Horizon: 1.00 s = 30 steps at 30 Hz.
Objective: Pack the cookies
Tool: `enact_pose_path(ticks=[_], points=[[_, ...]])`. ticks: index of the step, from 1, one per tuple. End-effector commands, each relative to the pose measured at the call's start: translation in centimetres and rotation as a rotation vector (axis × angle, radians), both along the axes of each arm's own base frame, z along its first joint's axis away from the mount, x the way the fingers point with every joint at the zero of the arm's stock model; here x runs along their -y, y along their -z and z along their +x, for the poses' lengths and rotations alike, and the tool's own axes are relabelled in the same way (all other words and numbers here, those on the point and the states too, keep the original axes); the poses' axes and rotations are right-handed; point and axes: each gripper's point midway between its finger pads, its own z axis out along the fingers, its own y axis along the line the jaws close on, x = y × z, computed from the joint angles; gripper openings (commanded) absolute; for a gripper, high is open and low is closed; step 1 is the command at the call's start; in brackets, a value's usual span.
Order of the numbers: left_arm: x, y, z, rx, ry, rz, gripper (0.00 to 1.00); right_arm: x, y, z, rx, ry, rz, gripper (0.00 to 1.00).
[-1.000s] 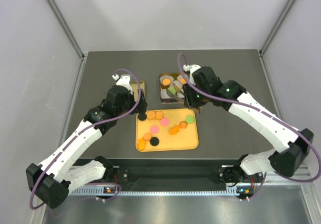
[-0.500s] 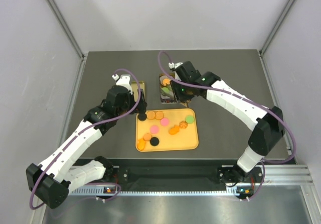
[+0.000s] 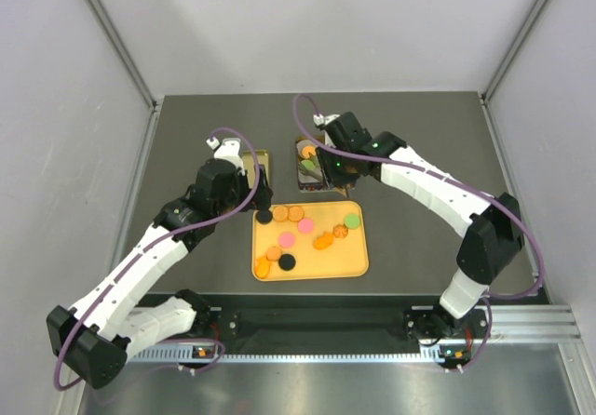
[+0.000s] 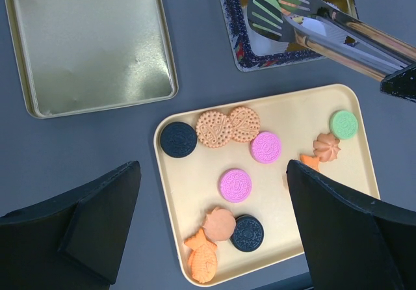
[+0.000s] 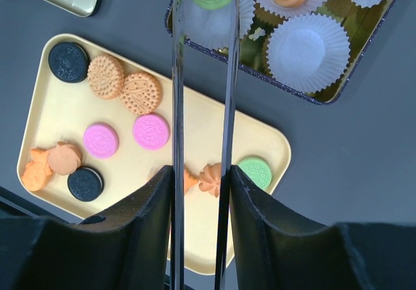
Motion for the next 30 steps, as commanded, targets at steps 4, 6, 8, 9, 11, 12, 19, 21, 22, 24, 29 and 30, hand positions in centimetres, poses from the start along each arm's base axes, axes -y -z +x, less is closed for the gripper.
enact_pose_path(ticks=[4, 6, 8, 9, 11, 12, 19, 21, 22, 24, 29, 30], points=[[-0.2, -1.0, 0.4, 0.050, -0.012, -0.020, 0.99, -0.4, -1.2, 1.1, 0.056, 0.005, 0.038, 0.37], [-0.2, -1.0, 0.4, 0.049, -0.012, -0.019, 0.99, -0.3, -1.1, 1.0, 0.053, 0.005, 0.037, 0.37], [-0.2, -1.0, 0.4, 0.049, -0.012, -0.019, 0.99, -0.1, -0.9, 0.8, 0.052, 0.008, 0.030, 0.38], [-0.2, -1.0, 0.4, 0.049, -0.012, -0.019, 0.99, 0.0, -1.0, 0.8, 0.054, 0.008, 0.031, 0.37], [-0.2, -1.0, 0.4, 0.049, -0.012, -0.019, 0.99, 0.2, -1.0, 0.6, 0.054, 0.009, 0.031, 0.38], [-0.2, -1.0, 0.4, 0.049, -0.012, -0.019, 0.99, 0.3, -0.9, 0.6, 0.052, 0.013, 0.029, 0.38], [0.1, -0.7, 0.5, 0.040, -0.007, -0.023, 0.99, 0.4, -0.7, 0.4, 0.051, 0.010, 0.030, 0.38], [0.1, -0.8, 0.5, 0.042, -0.008, -0.024, 0.99, 0.5, -0.6, 0.4, 0.048, 0.011, 0.026, 0.38], [0.0, -0.8, 0.5, 0.043, -0.009, -0.024, 0.99, 0.4, -0.6, 0.4, 0.048, 0.010, 0.025, 0.39], [0.0, -0.7, 0.5, 0.041, -0.011, -0.021, 0.99, 0.5, -0.6, 0.4, 0.048, 0.011, 0.025, 0.40], [0.1, -0.7, 0.5, 0.039, -0.008, -0.022, 0.99, 0.5, -1.1, 0.6, 0.059, 0.011, 0.034, 0.44], [0.1, -0.7, 0.5, 0.039, -0.008, -0.022, 0.99, 0.5, -1.3, 0.6, 0.062, 0.009, 0.033, 0.45]])
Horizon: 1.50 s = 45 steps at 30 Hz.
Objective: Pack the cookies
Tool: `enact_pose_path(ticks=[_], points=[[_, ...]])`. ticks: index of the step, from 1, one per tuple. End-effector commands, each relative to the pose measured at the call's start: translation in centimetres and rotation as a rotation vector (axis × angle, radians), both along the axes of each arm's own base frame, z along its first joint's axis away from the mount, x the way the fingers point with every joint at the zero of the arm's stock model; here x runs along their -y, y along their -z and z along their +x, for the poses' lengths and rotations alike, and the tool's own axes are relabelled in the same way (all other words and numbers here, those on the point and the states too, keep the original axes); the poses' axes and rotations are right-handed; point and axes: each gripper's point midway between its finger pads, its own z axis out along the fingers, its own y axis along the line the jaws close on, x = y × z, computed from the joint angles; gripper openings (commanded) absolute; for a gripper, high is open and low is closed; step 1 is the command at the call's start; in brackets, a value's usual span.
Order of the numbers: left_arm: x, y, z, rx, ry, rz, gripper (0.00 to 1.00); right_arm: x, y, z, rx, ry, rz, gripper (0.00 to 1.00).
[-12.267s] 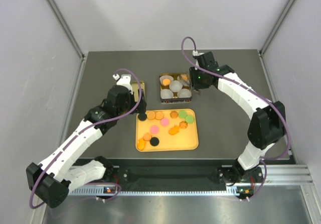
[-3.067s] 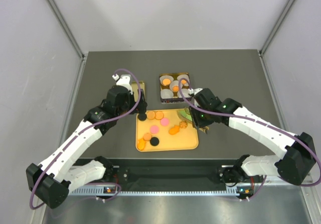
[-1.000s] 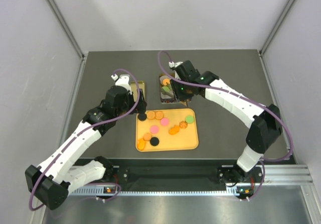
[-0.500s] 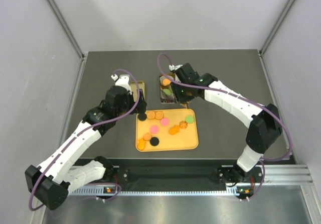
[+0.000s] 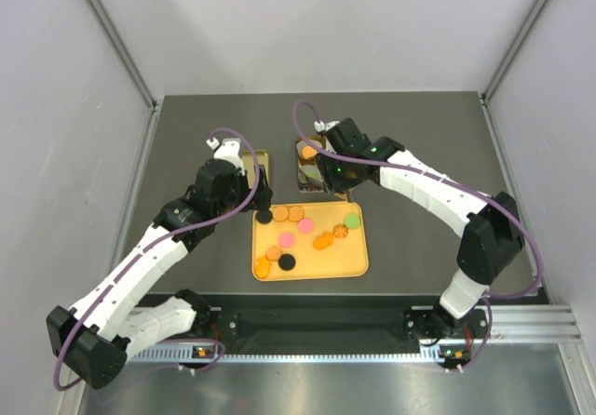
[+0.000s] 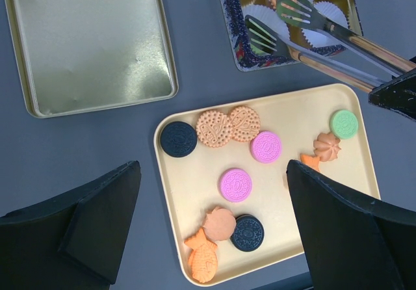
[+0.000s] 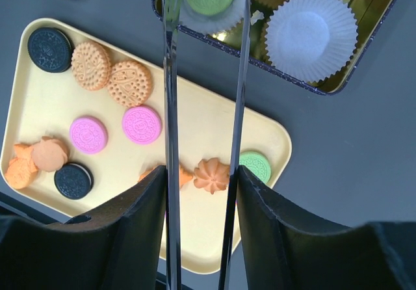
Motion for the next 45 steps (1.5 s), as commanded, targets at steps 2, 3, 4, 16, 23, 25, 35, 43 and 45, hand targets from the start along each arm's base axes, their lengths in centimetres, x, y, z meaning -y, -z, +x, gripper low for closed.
enact_pose_path(ticks=[2, 3, 4, 16, 23, 25, 35, 43, 45], points=[[0.1, -0.8, 0.6, 0.040, -0.008, -0.022, 0.99, 0.0, -3.5, 1.2, 0.094, 0.009, 0.059, 0.46], [0.1, -0.8, 0.6, 0.041, -0.008, -0.023, 0.99, 0.0, -3.7, 1.3, 0.098, 0.008, 0.061, 0.47], [0.1, -0.8, 0.6, 0.041, -0.008, -0.023, 0.99, 0.1, -3.9, 1.3, 0.099, 0.009, 0.062, 0.47], [0.1, -0.9, 0.6, 0.044, -0.007, -0.023, 0.99, 4.4, -9.8, 1.1, 0.196, 0.074, 0.102, 0.46], [0.1, -1.1, 0.6, 0.048, -0.005, -0.025, 0.99, 7.3, -8.8, -3.6, 0.166, 0.071, 0.107, 0.45], [0.1, -1.0, 0.6, 0.045, -0.005, -0.023, 0.99, 8.6, -7.6, -5.4, 0.140, 0.083, 0.096, 0.44], [0.5, -0.8, 0.6, 0.038, 0.004, -0.038, 0.99, 10.5, -3.1, -10.9, 0.013, 0.073, 0.094, 0.43], [0.3, -0.8, 0.6, 0.039, -0.001, -0.029, 0.99, 10.2, -0.6, -12.3, -0.041, 0.048, 0.062, 0.42], [0.3, -0.8, 0.6, 0.042, -0.005, -0.030, 0.99, 10.1, -0.5, -12.3, -0.042, 0.041, 0.059, 0.42]])
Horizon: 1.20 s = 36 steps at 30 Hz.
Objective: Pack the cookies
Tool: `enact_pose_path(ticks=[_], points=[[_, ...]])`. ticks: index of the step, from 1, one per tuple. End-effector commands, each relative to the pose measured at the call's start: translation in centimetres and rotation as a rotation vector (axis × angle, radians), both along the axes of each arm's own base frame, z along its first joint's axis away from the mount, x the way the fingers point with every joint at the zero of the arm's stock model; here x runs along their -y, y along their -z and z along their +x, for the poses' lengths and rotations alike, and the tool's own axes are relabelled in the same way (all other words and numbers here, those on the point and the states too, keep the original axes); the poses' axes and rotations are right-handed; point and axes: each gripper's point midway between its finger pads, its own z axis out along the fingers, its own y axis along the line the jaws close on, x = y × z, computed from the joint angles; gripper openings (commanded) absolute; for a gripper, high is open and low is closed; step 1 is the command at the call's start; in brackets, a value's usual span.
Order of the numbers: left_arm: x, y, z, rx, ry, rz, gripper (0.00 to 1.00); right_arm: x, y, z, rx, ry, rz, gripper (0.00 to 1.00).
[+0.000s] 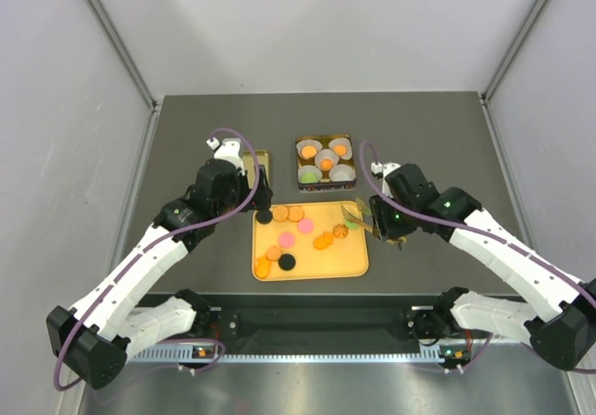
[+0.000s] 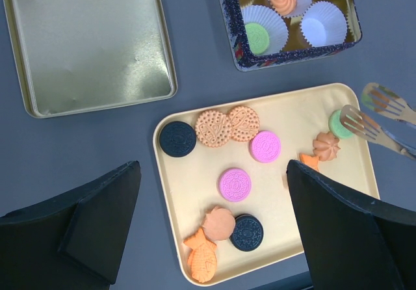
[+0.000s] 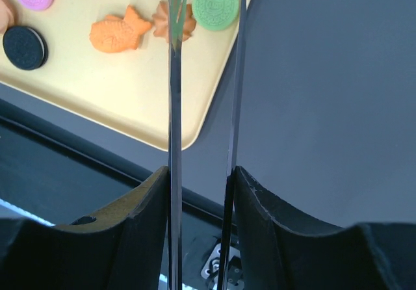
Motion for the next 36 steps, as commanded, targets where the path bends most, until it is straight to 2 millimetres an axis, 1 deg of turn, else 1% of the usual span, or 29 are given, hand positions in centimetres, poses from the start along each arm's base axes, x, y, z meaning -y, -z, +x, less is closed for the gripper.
enact_pose_path(ticks=[1, 5, 9, 14, 18, 36], points=[[0.2, -0.8, 0.6, 0.041, -0.007, -0.027, 0.99, -1.2, -0.7, 0.1, 0.028, -0.021, 0.036, 0.42], [0.2, -0.7, 0.6, 0.038, -0.006, -0.026, 0.99, -1.4, -0.3, -0.2, 0.020, -0.035, 0.019, 0.42], [0.2, -0.6, 0.6, 0.036, -0.006, -0.025, 0.99, -1.2, 0.2, -0.1, 0.014, -0.028, -0.012, 0.43], [0.3, -0.6, 0.6, 0.036, -0.005, -0.026, 0.99, -0.8, 0.4, 0.2, 0.025, -0.016, -0.042, 0.43], [0.3, -0.7, 0.7, 0.037, -0.005, -0.027, 0.99, -0.8, 0.8, 0.2, 0.014, -0.024, -0.055, 0.43], [0.3, -0.5, 0.7, 0.032, -0.006, -0.023, 0.99, -0.5, 2.3, -0.9, -0.037, -0.063, -0.093, 0.43]])
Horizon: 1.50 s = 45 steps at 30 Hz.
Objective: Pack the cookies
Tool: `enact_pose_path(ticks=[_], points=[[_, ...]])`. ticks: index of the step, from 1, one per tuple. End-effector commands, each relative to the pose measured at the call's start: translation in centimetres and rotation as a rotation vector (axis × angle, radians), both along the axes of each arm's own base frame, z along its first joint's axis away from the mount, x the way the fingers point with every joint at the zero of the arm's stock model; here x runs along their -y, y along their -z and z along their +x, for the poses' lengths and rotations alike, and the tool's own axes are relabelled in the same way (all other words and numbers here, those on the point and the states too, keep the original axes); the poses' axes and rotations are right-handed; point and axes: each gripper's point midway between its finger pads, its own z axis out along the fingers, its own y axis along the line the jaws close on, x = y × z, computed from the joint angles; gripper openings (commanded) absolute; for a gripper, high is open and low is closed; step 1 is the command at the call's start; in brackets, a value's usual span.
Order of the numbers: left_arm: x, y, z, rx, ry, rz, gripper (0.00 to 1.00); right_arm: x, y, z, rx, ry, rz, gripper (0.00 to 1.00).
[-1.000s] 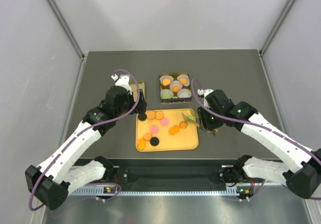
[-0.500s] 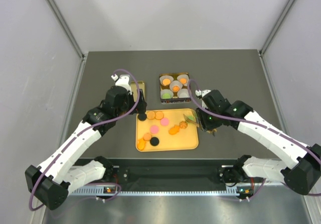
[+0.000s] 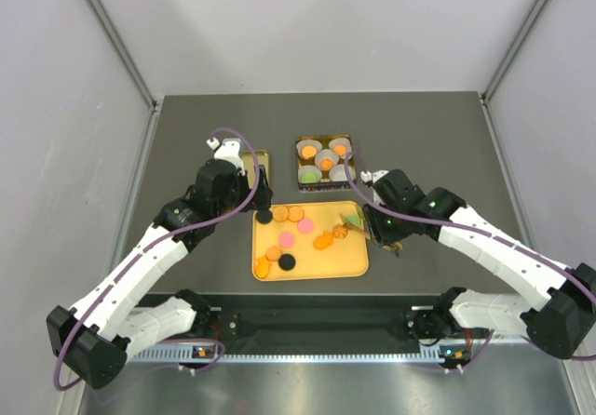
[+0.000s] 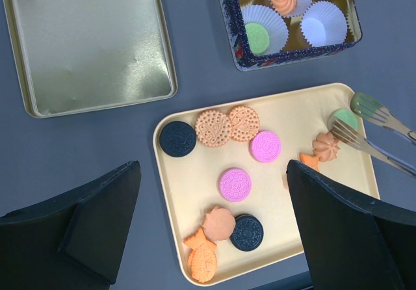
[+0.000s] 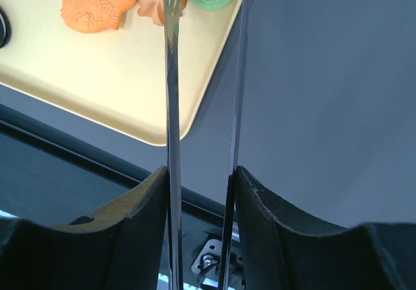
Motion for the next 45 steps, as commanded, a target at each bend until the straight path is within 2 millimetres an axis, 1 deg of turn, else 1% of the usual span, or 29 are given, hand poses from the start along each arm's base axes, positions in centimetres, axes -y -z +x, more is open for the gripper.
enact_pose_path(ticks=[1, 7, 10, 15, 17, 20, 24, 35, 41, 42, 44, 45], points=[[0.3, -0.5, 0.7, 0.032, -0.005, -0.024, 0.99, -0.4, -0.1, -0.2, 0.008, -0.024, -0.002, 0.44], [0.3, -0.5, 0.7, 0.032, -0.007, -0.020, 0.99, -0.4, -0.6, -0.1, 0.018, -0.033, -0.007, 0.44], [0.3, -0.6, 0.7, 0.033, -0.005, -0.024, 0.99, -0.4, -0.6, 0.0, 0.012, -0.038, -0.017, 0.44], [0.2, -0.6, 0.7, 0.038, -0.009, -0.022, 0.99, -0.7, -0.5, -0.1, -0.003, -0.053, -0.010, 0.42], [0.2, -0.8, 0.7, 0.041, -0.009, -0.024, 0.99, -0.9, -0.8, 0.0, 0.004, -0.053, -0.004, 0.39], [0.1, -0.6, 0.7, 0.037, -0.008, -0.020, 0.99, -1.1, -1.5, 0.3, 0.018, -0.056, 0.006, 0.38], [0.1, -0.6, 0.7, 0.037, -0.008, -0.020, 0.99, -1.0, -2.6, 0.8, 0.040, -0.054, 0.005, 0.38], [0.0, -0.8, 0.6, 0.045, -0.013, -0.019, 0.99, -1.3, -3.9, 2.1, 0.077, -0.041, 0.013, 0.38], [0.1, -0.7, 0.6, 0.040, -0.009, -0.019, 0.99, -1.7, -5.7, 3.3, 0.113, -0.038, 0.030, 0.38], [0.1, -0.7, 0.6, 0.037, -0.008, -0.020, 0.99, -1.9, -6.6, 3.7, 0.132, -0.035, 0.041, 0.38], [0.1, -0.8, 0.6, 0.041, -0.008, -0.022, 0.99, -2.0, -7.1, 4.3, 0.140, -0.035, 0.041, 0.38], [0.1, -0.8, 0.6, 0.040, -0.008, -0.022, 0.99, -2.1, -7.9, 4.9, 0.156, -0.027, 0.052, 0.38]])
